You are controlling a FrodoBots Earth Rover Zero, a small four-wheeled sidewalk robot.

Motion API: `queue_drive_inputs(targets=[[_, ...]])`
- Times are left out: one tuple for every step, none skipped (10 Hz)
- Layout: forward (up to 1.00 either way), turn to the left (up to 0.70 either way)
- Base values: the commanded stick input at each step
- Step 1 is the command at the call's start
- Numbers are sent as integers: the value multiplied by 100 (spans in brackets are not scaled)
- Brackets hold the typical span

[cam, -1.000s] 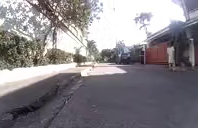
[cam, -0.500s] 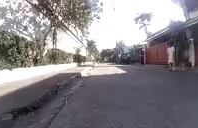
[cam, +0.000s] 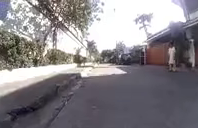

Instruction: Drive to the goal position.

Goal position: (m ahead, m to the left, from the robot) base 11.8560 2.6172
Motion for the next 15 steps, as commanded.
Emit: queue_drive_inputs(targets=[[70,0],[70,0],[70,0],[70,-4],[70,-24],[70,-35],[70,-35],[70,-31],[70,-3],[70,-3],[70,-3],[70,-3],[70,-3],[70,-3],[70,-3]])
